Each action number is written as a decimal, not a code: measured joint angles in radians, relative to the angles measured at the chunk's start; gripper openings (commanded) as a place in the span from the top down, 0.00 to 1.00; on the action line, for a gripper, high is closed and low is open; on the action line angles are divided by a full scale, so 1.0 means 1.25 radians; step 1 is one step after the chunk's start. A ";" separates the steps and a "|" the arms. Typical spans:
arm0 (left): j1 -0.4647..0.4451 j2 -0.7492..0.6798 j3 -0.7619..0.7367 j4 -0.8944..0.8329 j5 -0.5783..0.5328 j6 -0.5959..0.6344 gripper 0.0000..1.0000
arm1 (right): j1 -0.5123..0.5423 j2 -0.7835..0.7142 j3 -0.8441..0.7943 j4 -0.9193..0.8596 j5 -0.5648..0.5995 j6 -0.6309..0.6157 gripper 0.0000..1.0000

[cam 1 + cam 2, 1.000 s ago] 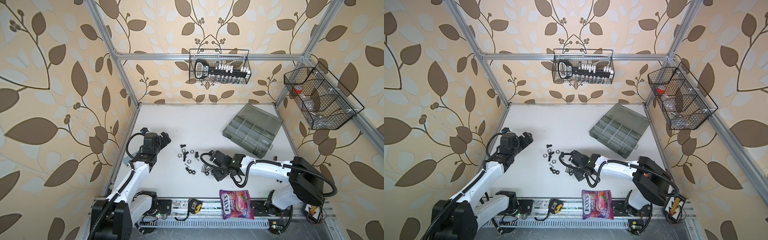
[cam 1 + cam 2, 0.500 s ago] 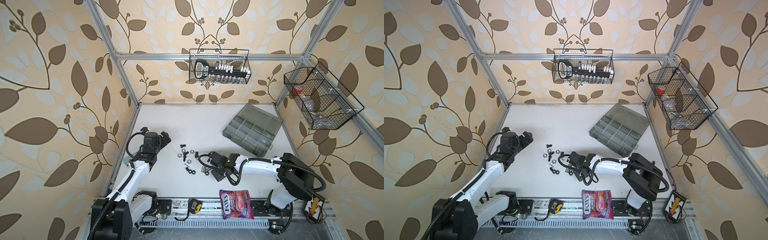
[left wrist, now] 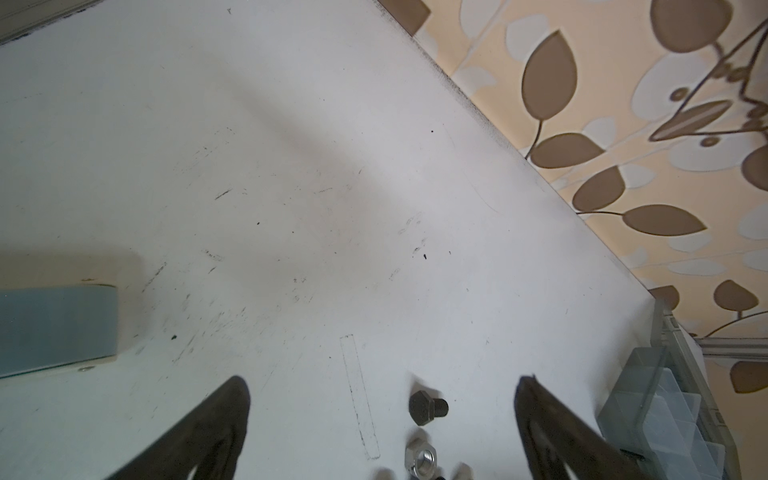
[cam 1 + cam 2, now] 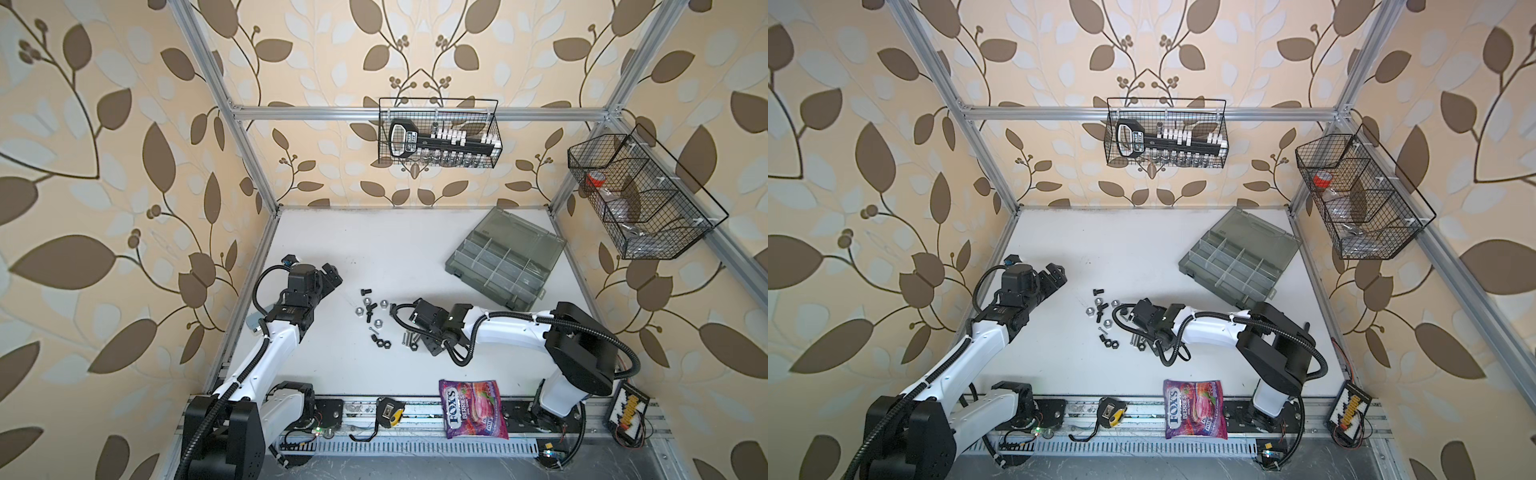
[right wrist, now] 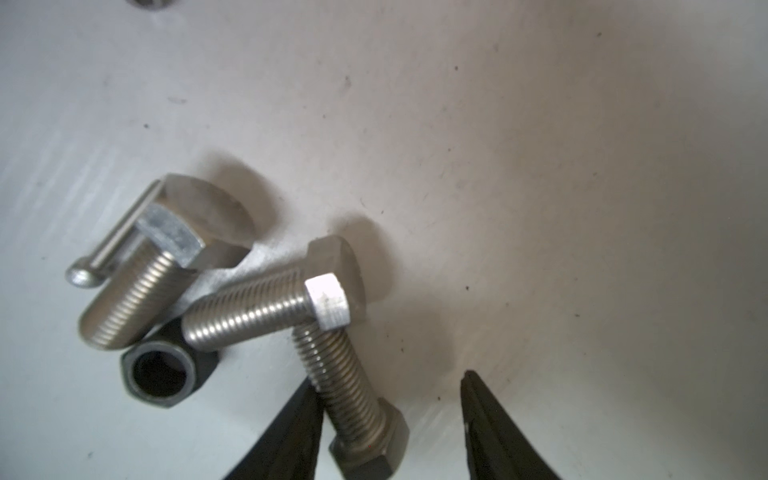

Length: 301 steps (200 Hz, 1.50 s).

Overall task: Sort the screws and nuts into containers
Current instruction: 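Grasp another silver bolt with the right gripper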

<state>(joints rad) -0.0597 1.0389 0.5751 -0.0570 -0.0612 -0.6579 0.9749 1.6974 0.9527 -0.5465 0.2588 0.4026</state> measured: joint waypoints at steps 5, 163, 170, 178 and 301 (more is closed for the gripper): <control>0.000 0.000 0.000 0.000 0.000 0.000 0.01 | -0.001 0.001 0.001 0.000 0.000 0.002 0.54; 0.000 0.000 0.000 -0.006 -0.002 0.000 0.01 | -0.031 0.063 0.079 -0.016 -0.023 -0.038 0.59; 0.000 0.000 0.000 -0.008 -0.002 0.000 0.01 | -0.031 0.067 0.082 -0.015 -0.025 -0.042 0.61; 0.000 0.000 0.000 -0.010 -0.002 0.000 0.01 | -0.031 0.070 0.086 -0.015 -0.028 -0.044 0.62; 0.000 0.000 0.000 -0.021 -0.008 0.000 0.01 | -0.046 0.084 0.104 -0.015 -0.076 -0.042 1.00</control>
<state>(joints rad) -0.0597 1.0389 0.5751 -0.0834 -0.0715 -0.6579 0.9173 1.8027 1.0832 -0.5648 0.1638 0.3504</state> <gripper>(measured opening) 0.990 0.155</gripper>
